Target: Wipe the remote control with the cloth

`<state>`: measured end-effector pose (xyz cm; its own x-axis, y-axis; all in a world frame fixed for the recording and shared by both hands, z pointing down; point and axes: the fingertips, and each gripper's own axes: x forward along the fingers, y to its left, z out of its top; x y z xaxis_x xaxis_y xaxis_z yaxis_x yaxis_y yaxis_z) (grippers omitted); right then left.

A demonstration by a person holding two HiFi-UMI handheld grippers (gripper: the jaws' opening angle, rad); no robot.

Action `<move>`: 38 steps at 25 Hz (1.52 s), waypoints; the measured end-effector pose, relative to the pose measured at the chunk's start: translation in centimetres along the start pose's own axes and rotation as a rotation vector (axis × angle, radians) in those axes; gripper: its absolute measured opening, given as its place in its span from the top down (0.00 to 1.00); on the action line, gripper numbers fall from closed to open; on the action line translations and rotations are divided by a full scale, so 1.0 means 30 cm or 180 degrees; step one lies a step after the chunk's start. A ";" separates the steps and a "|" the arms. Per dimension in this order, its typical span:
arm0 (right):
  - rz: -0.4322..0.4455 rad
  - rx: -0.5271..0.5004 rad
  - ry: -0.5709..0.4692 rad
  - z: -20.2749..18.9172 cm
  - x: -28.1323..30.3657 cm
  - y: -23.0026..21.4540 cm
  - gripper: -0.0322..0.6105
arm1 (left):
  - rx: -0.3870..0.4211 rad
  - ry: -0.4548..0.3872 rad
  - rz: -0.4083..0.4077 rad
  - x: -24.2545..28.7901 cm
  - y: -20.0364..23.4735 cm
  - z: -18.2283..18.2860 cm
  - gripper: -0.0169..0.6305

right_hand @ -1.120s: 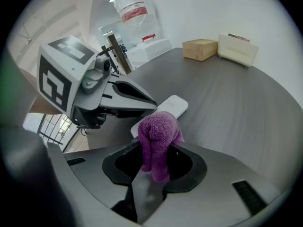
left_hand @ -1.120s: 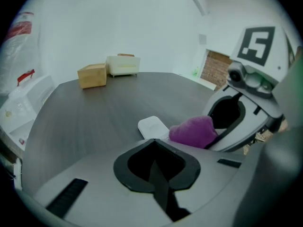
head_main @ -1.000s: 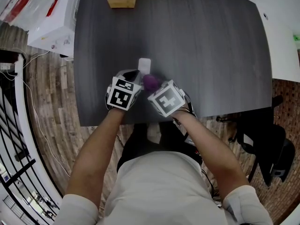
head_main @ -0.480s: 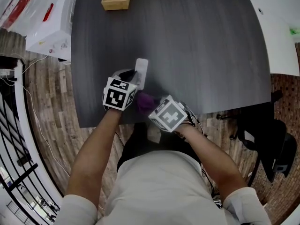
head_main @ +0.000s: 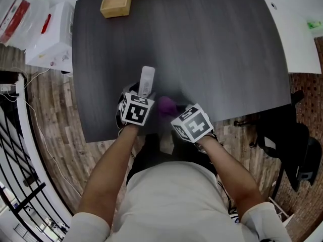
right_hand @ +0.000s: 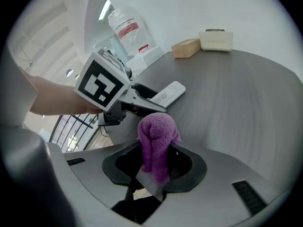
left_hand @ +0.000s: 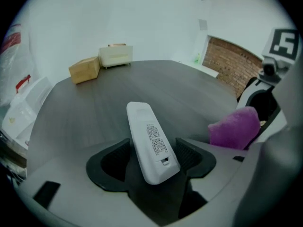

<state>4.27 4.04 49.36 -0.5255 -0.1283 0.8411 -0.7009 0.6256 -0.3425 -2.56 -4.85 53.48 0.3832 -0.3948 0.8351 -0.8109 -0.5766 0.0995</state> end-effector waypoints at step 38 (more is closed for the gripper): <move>-0.0168 -0.0537 -0.0068 0.227 0.103 -0.082 0.74 | -0.1183 -0.0421 -0.1492 -0.083 -0.050 -0.019 0.58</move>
<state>1.08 -3.13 49.96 -0.5015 -0.1794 0.8463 -0.6378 0.7376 -0.2216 -2.54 -2.61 51.56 0.7688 -0.2587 0.5849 -0.6337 -0.4318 0.6419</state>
